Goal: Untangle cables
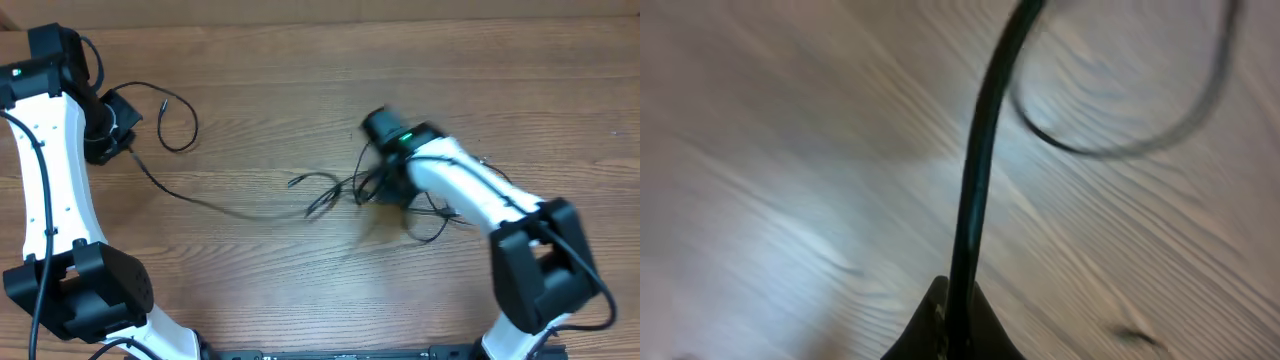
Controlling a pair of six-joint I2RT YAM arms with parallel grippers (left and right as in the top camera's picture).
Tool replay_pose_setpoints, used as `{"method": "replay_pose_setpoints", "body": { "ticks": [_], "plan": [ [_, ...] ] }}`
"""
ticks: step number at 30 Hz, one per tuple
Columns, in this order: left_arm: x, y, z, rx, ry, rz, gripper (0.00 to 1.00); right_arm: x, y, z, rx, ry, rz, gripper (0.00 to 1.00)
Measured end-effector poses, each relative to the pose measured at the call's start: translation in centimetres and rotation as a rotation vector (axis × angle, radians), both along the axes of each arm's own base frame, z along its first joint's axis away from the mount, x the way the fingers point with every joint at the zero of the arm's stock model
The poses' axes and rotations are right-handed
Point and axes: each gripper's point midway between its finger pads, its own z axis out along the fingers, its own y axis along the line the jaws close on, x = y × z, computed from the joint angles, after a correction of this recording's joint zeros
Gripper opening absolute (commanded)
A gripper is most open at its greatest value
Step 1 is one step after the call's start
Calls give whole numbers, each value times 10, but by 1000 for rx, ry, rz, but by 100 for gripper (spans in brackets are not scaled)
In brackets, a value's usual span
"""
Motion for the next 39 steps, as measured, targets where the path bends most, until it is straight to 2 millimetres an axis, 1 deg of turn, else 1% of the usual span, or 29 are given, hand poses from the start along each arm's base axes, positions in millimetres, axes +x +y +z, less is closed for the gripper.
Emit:
{"method": "replay_pose_setpoints", "body": {
  "ticks": [2,3,6,7,8,9,12,15,16,17,18,19,20,21,23,24,26,27,29,31,32,35,37,39],
  "plan": [
    [-9,23,1,59,23,40,4,15,-42,9,-10,-34,-127,4],
    [-14,34,1,80,32,68,4,20,-69,11,-8,-39,-209,4],
    [-34,73,2,118,51,178,4,20,-126,11,1,-30,-384,4],
    [-48,93,3,124,57,253,4,17,-156,10,12,-27,-473,4],
    [-52,98,2,124,57,273,4,16,-164,10,13,-27,-500,4],
    [-61,111,3,121,55,320,4,13,-179,10,22,-22,-546,4],
    [-79,137,2,91,29,422,4,4,-210,9,75,-16,-660,4],
    [-88,151,2,41,-13,489,4,-1,-227,8,122,-18,-727,4],
    [-89,153,2,25,-26,498,4,-1,-229,8,139,-21,-741,9],
    [-89,153,2,9,-38,502,4,-1,-232,8,149,-24,-750,17],
    [-87,153,2,-3,-49,501,4,-1,-233,8,156,-27,-756,40],
    [-83,152,2,-13,-65,492,4,-1,-233,8,167,-28,-761,60],
    [-79,151,3,-21,-80,476,4,0,-232,8,175,-31,-762,88],
    [-73,149,4,-28,-101,448,4,1,-231,8,184,-33,-762,100],
    [-58,144,6,-45,-148,365,4,2,-226,8,205,-29,-757,100],
    [-48,138,9,-63,-180,291,4,2,-223,9,220,-22,-753,100],
    [-30,119,13,-116,-236,126,4,3,-214,12,267,-5,-728,100],
    [-21,104,15,-153,-268,26,4,5,-209,15,298,-1,-715,100],
    [-8,72,21,-228,-322,-158,4,16,-195,26,385,-19,-671,100],
    [3,41,27,-288,-372,-327,4,30,-174,39,486,-44,-594,100],
    [7,28,29,-304,-390,-391,4,35,-162,44,534,-52,-544,100],
    [20,-11,30,-345,-417,-547,4,44,-111,56,634,-58,-349,100],
    [25,-32,25,-366,-409,-599,4,44,-75,59,666,-42,-212,100],
    [30,-51,16,-382,-387,-627,4,38,-39,59,681,-20,-69,100]
  ]
}}
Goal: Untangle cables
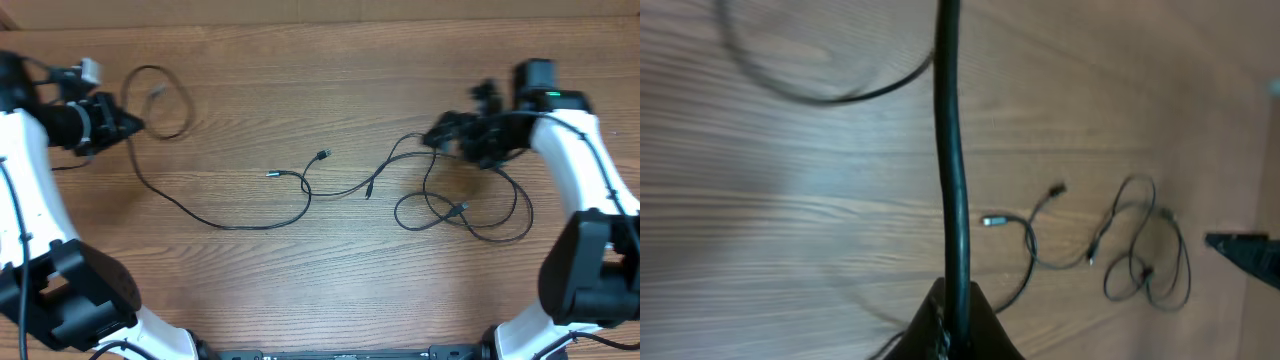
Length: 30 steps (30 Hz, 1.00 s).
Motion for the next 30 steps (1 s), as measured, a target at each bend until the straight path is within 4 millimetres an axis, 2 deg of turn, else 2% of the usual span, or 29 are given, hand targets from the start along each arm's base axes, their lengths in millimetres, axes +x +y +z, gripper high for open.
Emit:
{"method": "replay_pose_setpoints", "body": {
  "ticks": [3,6,8,11,13,17,19,21,23,30],
  "plan": [
    [5,-22,-22,23,68,3,4,-17,54,-5,2,-57,244,100],
    [4,-37,-44,60,140,23,4,-33,94,-15,-17,-133,457,100],
    [3,-45,-58,83,179,41,4,-40,114,-23,-42,-187,564,98],
    [4,-51,-70,104,204,60,4,-42,136,-35,-76,-285,669,87],
    [3,-53,-74,111,217,69,4,-43,149,-41,-90,-341,724,83],
    [1,-52,-77,120,234,90,4,-48,166,-48,-96,-403,781,82],
    [1,-51,-77,123,237,94,4,-50,173,-51,-99,-430,807,77],
    [1,-51,-78,122,239,97,4,-50,176,-53,-100,-447,816,70],
    [0,-51,-78,123,243,102,4,-49,177,-57,-103,-460,826,67],
    [0,-50,-78,123,248,109,4,-52,176,-80,-113,-449,878,66]
  ]
}}
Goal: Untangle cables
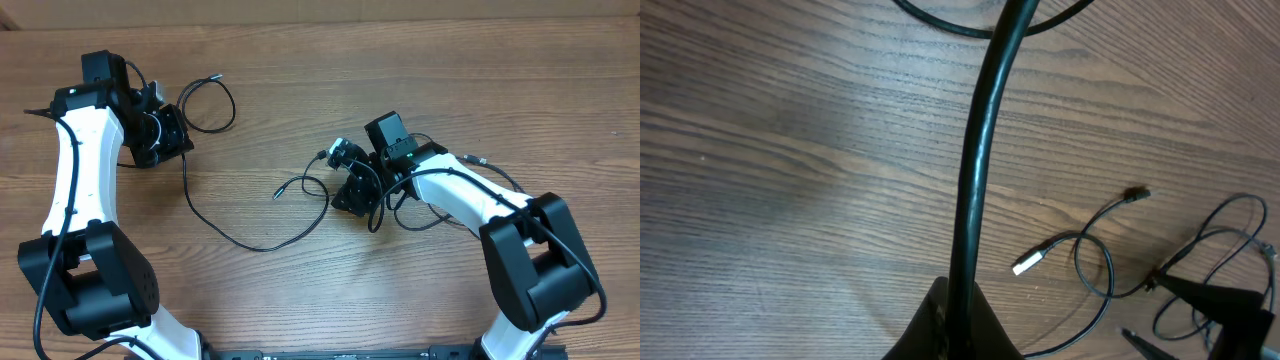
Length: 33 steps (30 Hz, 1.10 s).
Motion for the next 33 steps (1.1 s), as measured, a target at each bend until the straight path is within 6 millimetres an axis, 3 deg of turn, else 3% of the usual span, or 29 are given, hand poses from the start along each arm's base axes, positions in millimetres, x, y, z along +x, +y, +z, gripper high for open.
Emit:
{"method": "replay_pose_setpoints", "body": {
  "ticks": [3,7,8,9,10,16,19,22,25,29,33],
  "plan": [
    [0,0,0,0,0,0,4,4,5,-6,3,-29,32,65],
    [-1,0,0,-1,4,0,4,-3,7,-15,-12,-14,62,46],
    [-1,0,0,-1,4,0,4,-5,7,-18,-19,-5,69,34],
    [-1,0,0,0,3,0,4,-7,6,-21,-25,5,73,11],
    [-1,0,0,0,3,0,4,-10,5,-23,-30,17,71,4],
    [-1,0,0,-1,4,0,4,-17,0,-27,-51,75,47,4],
    [-1,0,0,-1,5,0,4,-25,-2,-18,-54,140,26,4],
    [-1,0,0,0,5,0,4,-32,4,11,-17,192,28,4],
    [-1,0,0,3,6,1,4,-34,15,65,70,186,49,4],
    [-1,1,-1,7,5,2,4,-39,22,135,182,80,99,4],
    [-1,1,-1,7,5,2,4,-41,17,180,267,-23,114,4]
  ]
}}
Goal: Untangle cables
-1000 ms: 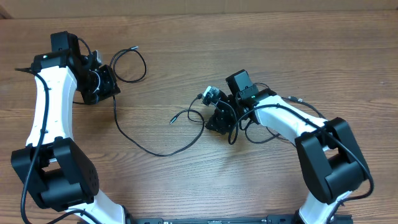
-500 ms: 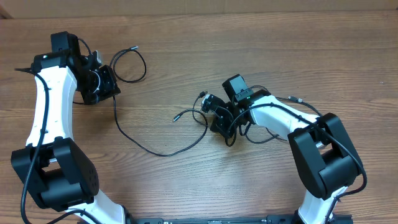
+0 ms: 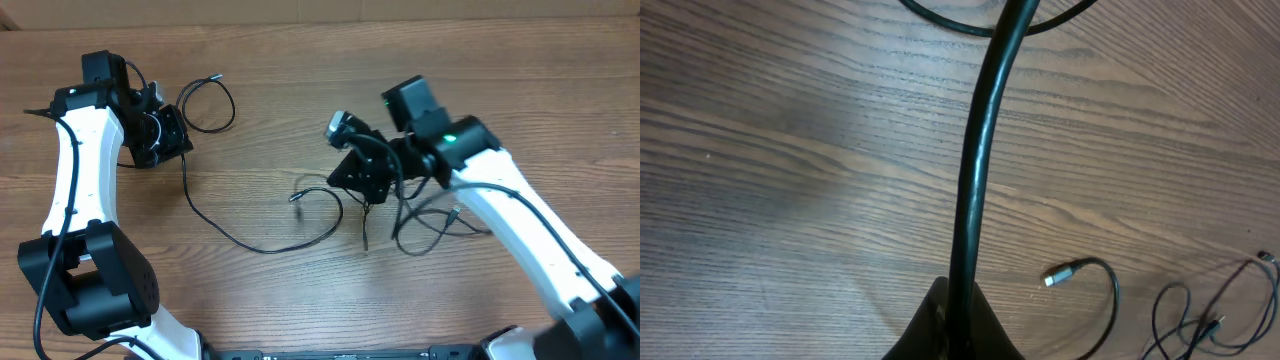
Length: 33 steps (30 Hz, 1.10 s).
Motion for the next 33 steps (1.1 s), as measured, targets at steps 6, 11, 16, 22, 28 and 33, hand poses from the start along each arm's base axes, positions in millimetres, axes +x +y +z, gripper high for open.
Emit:
{"method": "replay_pose_setpoints", "body": {
  "ticks": [6,11,16,22,28,33],
  "plan": [
    [0,0,0,0,0,0,4,25,-29,19,37,-62,-100,4],
    [-4,-2,-1,-8,17,-1,4,74,-103,-2,-135,-12,-489,4],
    [-4,-19,4,-76,-2,-62,4,95,-190,-20,-288,90,-927,7],
    [-21,-74,13,-183,-20,-308,4,85,-209,-28,-305,204,-1070,100],
    [-43,-120,16,-224,-1,-506,4,66,-159,-20,-126,376,-916,100],
    [-40,-125,18,-237,-14,-500,4,45,-118,-21,-32,515,-816,89]
  ]
}}
